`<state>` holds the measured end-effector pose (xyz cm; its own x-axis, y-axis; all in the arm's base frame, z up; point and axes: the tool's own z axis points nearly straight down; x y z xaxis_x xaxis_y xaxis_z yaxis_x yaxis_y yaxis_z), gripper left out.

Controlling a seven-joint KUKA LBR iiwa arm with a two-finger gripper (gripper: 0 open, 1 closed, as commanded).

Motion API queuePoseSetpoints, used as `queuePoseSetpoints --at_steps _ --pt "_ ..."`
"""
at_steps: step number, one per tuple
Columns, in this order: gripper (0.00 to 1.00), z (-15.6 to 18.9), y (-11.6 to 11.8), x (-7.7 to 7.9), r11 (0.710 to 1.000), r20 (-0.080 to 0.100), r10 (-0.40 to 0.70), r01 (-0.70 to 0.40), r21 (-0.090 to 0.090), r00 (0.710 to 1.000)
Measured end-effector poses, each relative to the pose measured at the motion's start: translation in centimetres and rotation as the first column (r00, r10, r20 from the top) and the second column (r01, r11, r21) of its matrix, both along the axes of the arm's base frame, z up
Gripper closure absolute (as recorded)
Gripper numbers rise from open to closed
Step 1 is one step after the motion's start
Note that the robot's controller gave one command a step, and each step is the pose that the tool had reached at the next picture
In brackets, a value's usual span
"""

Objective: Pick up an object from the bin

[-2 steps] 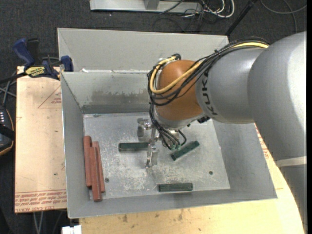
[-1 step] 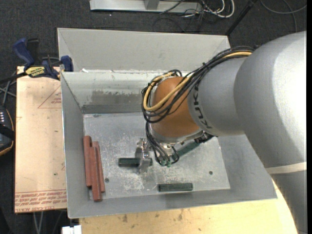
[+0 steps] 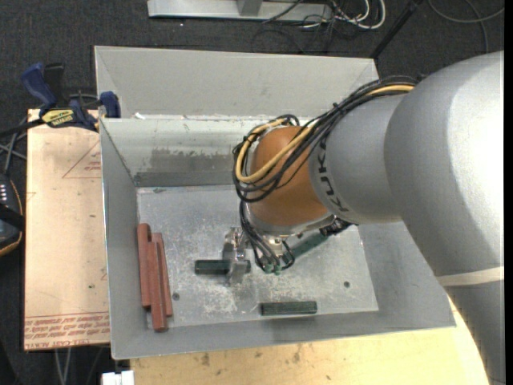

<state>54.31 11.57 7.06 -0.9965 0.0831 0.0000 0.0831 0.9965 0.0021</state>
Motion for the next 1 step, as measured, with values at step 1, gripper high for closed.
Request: queuePoseSetpoints --at_steps 1 --pt "1.00 13.73 -0.22 -0.71 1.000 0.003 0.012 -0.012 -0.001 1.000"
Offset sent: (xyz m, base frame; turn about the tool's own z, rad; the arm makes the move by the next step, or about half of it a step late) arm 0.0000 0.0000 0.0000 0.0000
